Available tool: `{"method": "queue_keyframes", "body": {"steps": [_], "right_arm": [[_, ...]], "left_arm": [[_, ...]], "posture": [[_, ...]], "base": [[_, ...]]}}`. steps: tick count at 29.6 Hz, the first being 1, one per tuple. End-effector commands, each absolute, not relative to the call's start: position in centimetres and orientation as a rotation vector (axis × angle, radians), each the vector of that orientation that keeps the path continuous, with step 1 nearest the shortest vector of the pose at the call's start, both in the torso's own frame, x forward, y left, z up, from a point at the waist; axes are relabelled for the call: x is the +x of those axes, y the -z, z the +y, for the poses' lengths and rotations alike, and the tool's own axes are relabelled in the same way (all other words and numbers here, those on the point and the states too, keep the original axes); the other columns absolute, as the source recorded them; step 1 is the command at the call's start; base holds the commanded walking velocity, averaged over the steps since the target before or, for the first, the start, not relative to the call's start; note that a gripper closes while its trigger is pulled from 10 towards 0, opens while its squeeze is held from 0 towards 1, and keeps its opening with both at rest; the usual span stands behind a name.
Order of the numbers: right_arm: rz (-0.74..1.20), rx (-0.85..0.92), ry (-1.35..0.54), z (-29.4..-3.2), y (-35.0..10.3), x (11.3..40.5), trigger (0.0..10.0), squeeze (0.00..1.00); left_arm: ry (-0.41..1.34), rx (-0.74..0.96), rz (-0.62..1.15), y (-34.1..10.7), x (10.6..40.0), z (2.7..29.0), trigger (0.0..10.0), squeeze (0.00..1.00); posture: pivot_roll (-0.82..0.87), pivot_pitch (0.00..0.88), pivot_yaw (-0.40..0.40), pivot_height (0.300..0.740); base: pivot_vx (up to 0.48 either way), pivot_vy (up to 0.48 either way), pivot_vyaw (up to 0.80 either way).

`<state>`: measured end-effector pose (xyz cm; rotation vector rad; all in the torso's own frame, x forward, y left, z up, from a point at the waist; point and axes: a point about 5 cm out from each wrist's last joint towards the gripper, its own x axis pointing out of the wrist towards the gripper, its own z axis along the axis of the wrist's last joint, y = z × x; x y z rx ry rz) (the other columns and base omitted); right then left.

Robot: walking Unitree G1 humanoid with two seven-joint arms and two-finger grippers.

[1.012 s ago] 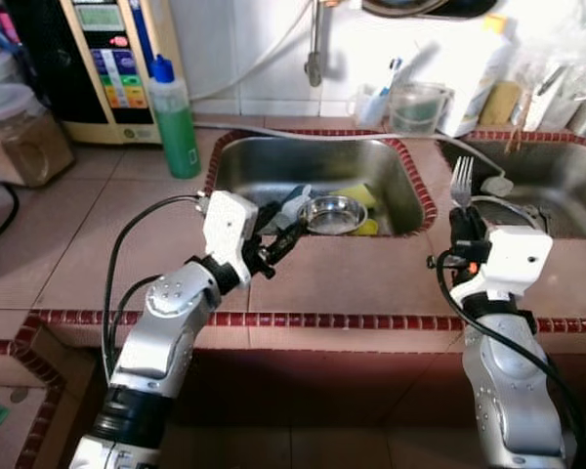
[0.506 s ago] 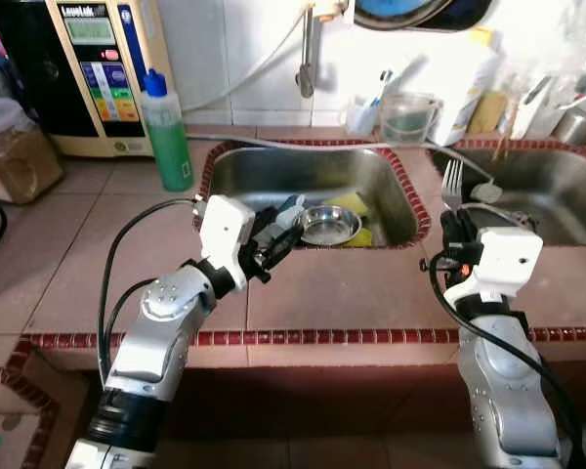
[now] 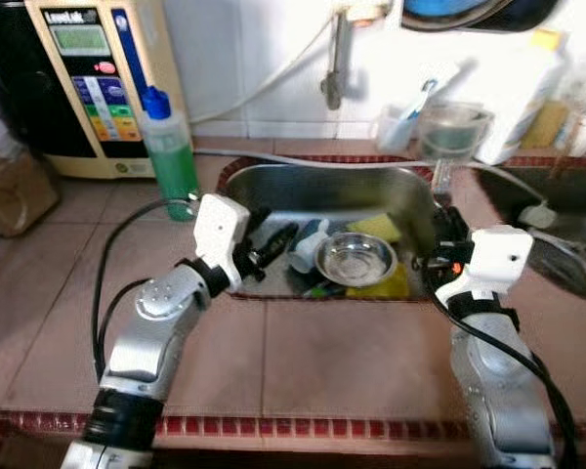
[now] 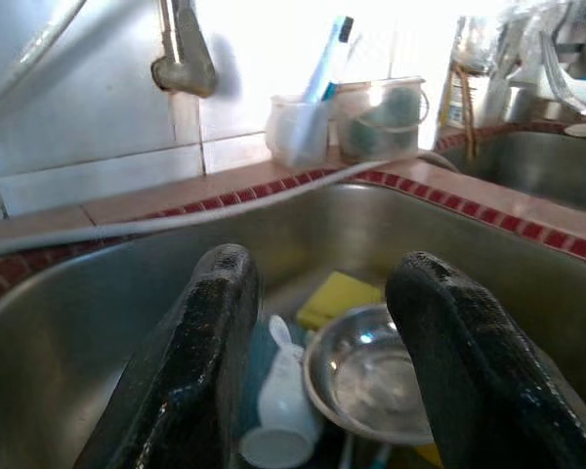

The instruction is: Kitchen organization

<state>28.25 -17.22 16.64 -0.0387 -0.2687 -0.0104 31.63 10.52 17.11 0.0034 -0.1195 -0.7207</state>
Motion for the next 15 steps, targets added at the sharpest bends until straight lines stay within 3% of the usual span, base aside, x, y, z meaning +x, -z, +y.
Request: {"method": "queue_keyframes", "body": {"steps": [1,15], "right_arm": [[-0.26,-0.046,0.024,-17.9,-16.6,28.1,10.0,0.0],[-0.172,0.008,-0.028,-18.3,-15.8,29.3,10.0,0.0]], "left_arm": [[0.75,-0.002,-0.154,-17.8,31.4,9.6,10.0,0.0],[0.802,0.007,-0.203,-18.9,30.6,9.3,10.0,0.0]], "posture": [[-0.13,0.036,-0.003,0.703],[-0.13,0.034,-0.008,0.703]], "base": [[0.0,0.0,0.0],[0.0,0.0,0.0]]}}
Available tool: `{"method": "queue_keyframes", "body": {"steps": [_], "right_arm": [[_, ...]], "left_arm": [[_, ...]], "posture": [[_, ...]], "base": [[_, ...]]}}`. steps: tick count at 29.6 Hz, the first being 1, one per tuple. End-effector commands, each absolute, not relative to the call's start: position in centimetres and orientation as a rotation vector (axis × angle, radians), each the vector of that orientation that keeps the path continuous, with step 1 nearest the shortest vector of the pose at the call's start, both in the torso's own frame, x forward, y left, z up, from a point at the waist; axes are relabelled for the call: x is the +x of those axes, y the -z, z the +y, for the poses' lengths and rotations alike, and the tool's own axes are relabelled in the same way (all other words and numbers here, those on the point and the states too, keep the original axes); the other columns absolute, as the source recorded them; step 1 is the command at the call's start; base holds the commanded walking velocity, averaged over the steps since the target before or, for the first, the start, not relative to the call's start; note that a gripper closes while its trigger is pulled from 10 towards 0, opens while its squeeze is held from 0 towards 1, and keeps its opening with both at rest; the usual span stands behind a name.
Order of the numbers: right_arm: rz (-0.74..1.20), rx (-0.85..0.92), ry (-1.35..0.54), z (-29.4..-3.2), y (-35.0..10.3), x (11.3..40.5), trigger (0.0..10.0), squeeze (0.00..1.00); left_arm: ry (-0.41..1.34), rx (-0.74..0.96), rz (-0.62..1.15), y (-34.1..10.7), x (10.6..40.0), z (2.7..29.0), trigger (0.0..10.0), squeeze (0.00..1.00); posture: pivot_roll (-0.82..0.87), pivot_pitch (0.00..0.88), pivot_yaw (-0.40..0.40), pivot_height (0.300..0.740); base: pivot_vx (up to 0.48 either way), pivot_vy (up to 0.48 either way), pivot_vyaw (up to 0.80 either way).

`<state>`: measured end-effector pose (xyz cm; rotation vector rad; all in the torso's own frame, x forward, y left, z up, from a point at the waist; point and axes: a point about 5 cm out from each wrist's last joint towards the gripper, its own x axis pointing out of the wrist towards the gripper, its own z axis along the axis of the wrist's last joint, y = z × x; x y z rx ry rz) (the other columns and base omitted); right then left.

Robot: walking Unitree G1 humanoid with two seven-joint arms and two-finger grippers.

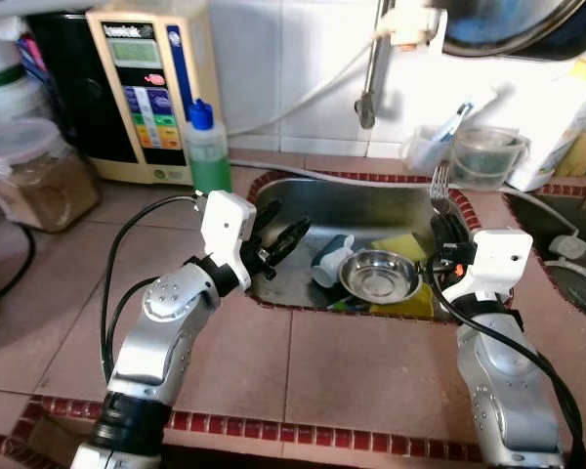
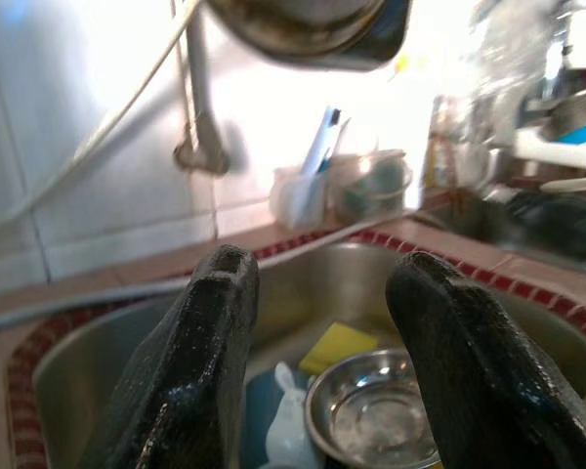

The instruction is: Kitchen organization

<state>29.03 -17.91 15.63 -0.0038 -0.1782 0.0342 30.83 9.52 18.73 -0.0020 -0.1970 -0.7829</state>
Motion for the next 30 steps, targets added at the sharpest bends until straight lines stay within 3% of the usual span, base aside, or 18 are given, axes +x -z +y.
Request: {"method": "queue_keyframes", "body": {"steps": [1,15,30], "right_arm": [[-0.164,-0.006,-0.029,-18.6,-15.6,29.5,10.0,0.0],[-0.067,0.017,-0.004,-21.0,-14.4,31.2,10.0,0.0],[-0.036,0.016,-0.022,-22.4,-14.2,32.0,10.0,0.0]], "left_arm": [[0.814,0.008,-0.205,-19.0,30.5,9.2,10.0,0.0],[0.899,0.118,-0.223,-19.3,29.2,8.6,10.0,0.0],[0.957,0.126,-0.219,-19.4,27.6,8.0,10.0,0.0]], "posture": [[-0.13,0.036,-0.008,0.703],[-0.12,0.063,0.006,0.703],[-0.11,0.113,0.015,0.703]], "base": [[0.0,0.0,0.0],[0.0,0.0,0.0],[0.0,0.0,0.0]]}}
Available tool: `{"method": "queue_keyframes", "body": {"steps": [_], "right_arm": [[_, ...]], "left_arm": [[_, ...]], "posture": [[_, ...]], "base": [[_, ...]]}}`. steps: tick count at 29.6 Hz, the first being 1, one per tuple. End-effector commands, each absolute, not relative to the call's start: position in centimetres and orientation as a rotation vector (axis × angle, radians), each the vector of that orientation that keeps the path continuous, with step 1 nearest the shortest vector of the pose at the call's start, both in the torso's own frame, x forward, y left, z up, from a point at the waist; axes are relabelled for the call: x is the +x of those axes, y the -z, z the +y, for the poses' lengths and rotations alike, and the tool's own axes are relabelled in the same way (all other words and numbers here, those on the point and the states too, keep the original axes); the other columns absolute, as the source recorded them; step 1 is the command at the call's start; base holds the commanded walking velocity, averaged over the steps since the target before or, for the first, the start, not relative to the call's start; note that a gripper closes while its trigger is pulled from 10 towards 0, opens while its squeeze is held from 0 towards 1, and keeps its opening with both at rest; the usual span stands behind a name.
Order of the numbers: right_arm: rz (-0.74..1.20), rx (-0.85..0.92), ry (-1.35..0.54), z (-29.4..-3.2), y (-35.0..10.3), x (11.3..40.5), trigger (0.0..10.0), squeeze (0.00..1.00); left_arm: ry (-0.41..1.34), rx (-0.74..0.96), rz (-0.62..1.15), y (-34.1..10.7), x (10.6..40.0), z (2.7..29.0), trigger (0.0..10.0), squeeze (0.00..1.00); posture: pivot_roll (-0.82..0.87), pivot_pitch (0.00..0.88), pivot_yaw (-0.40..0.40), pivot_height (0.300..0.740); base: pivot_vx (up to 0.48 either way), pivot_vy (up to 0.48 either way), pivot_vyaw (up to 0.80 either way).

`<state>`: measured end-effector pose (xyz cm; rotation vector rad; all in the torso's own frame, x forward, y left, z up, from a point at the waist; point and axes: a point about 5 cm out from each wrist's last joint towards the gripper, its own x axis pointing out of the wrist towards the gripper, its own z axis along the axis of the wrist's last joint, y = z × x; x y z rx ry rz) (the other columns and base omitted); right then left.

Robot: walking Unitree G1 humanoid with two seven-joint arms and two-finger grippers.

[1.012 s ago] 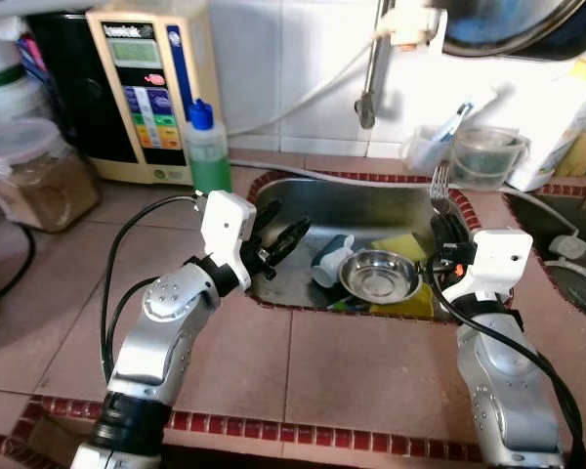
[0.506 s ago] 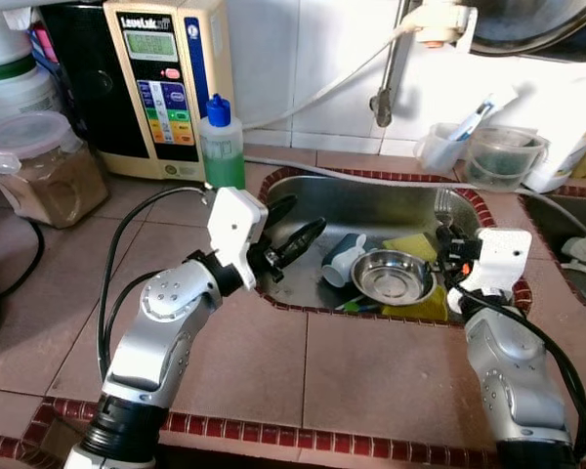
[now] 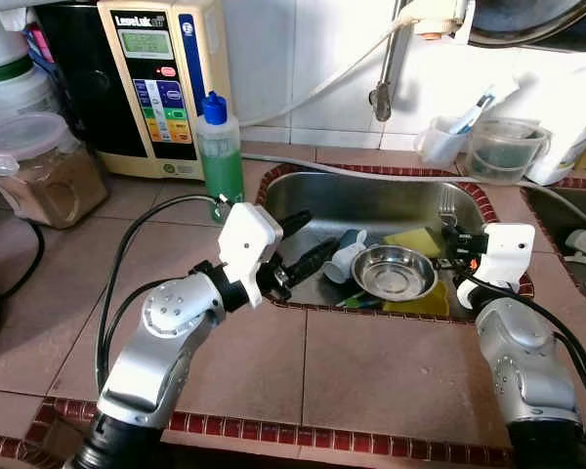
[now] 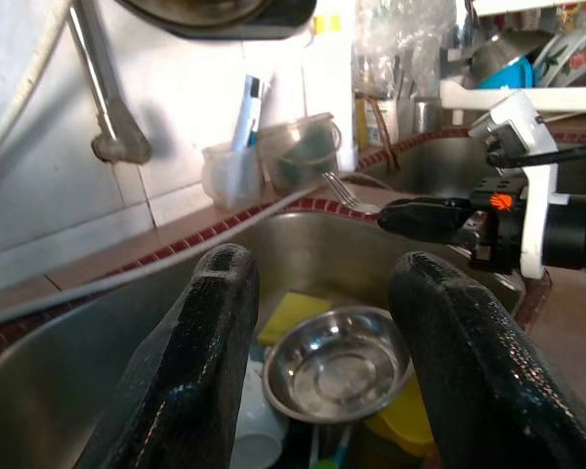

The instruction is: Kitchen organization

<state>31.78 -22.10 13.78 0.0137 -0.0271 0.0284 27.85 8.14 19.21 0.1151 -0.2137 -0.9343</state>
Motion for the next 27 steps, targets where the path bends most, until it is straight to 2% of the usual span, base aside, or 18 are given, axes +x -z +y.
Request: {"method": "queue_keyframes", "body": {"steps": [1,11,16,27], "right_arm": [[-0.03,0.05,-0.032,-22.5,-14.1,32.1,10.0,0.0],[-0.016,0.138,-0.115,-21.8,-14.2,32.2,10.0,0.0],[0.015,0.043,-0.206,-21.6,-14.1,32.3,10.0,0.0],[0.063,-0.03,-0.388,-20.8,-14.2,32.8,10.0,0.0]], "left_arm": [[0.962,0.121,-0.211,-19.4,27.3,8.0,10.0,0.0],[0.985,0.115,-0.203,-19.7,26.1,7.8,10.0,0.0],[1.002,0.1,-0.194,-20.1,25.4,7.5,10.0,0.0],[1.014,0.074,-0.186,-20.8,24.4,7.1,10.0,0.0]], "posture": [[-0.11,0.12,0.017,0.703],[-0.1,0.164,0.028,0.703],[-0.1,0.193,0.031,0.703],[-0.09,0.232,0.025,0.703]], "base": [[0.0,0.0,0.0],[0.0,0.0,0.0],[0.0,0.0,0.0],[0.0,0.0,0.0]]}}
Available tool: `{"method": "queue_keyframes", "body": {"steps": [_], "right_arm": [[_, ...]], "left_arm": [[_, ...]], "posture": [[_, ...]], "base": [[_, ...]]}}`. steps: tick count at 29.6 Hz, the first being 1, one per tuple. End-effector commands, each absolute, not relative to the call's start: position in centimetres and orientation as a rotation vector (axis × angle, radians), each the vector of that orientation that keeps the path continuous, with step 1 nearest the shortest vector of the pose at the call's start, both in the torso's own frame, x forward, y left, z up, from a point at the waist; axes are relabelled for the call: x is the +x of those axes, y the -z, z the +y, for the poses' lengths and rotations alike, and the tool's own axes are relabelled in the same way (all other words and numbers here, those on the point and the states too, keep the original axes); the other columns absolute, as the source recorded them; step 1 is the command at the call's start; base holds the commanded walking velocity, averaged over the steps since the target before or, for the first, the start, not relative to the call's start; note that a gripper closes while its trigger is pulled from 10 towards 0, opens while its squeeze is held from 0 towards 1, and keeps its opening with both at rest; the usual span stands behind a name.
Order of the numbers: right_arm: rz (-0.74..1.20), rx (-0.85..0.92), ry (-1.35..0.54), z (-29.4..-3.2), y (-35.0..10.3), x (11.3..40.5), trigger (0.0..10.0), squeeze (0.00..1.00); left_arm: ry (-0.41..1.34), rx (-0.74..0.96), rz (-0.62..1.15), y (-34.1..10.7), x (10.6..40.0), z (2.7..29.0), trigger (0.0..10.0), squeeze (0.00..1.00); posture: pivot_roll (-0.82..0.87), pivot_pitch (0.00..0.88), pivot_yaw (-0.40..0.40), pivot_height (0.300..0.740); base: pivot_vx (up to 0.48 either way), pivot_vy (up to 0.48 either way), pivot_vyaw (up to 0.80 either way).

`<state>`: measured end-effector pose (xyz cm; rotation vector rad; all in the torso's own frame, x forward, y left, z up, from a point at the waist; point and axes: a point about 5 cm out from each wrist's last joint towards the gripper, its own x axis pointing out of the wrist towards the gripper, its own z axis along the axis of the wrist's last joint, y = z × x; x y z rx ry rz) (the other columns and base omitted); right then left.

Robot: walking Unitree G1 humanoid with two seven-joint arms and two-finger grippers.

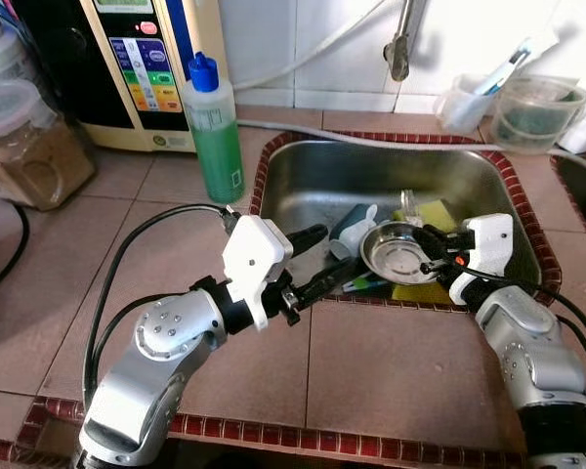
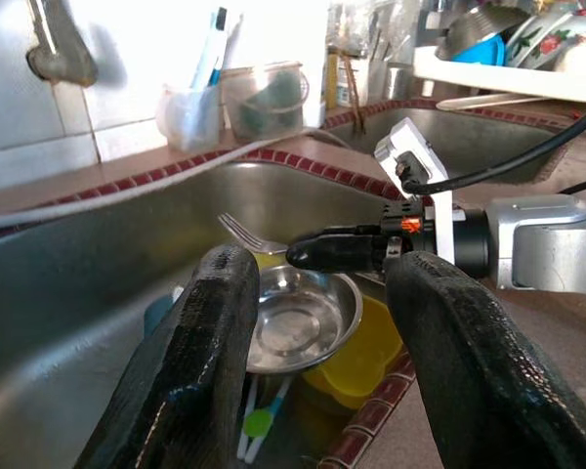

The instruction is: Kitchen organization

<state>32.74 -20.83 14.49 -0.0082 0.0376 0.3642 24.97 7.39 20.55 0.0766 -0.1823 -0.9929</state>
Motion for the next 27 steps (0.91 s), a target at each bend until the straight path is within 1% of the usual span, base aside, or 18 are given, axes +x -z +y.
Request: {"method": "queue_keyframes", "body": {"steps": [1,11,22,27], "right_arm": [[0.063,-0.03,-0.388,-20.8,-14.2,32.8,10.0,0.0],[0.132,-0.091,-0.554,-19.9,-13.8,33.1,10.0,0.0],[0.15,-0.114,-0.607,-19.6,-13.7,33.1,10.0,0.0],[0.153,-0.11,-0.615,-19.6,-13.6,33.0,10.0,0.0]], "left_arm": [[1.014,0.074,-0.186,-20.8,24.4,7.1,10.0,0.0],[1.023,0.07,-0.193,-21.6,23.6,6.8,10.0,0.0],[1.032,0.073,-0.189,-21.8,23.2,6.5,10.0,0.0],[1.037,0.095,-0.17,-21.3,23.2,6.6,10.0,0.0]], "posture": [[-0.09,0.232,0.025,0.703],[-0.08,0.266,0.018,0.703],[-0.07,0.279,0.012,0.703],[-0.07,0.28,0.013,0.703]], "base": [[0.0,0.0,0.0],[0.0,0.0,0.0],[0.0,0.0,0.0],[0.0,0.0,0.0]]}}
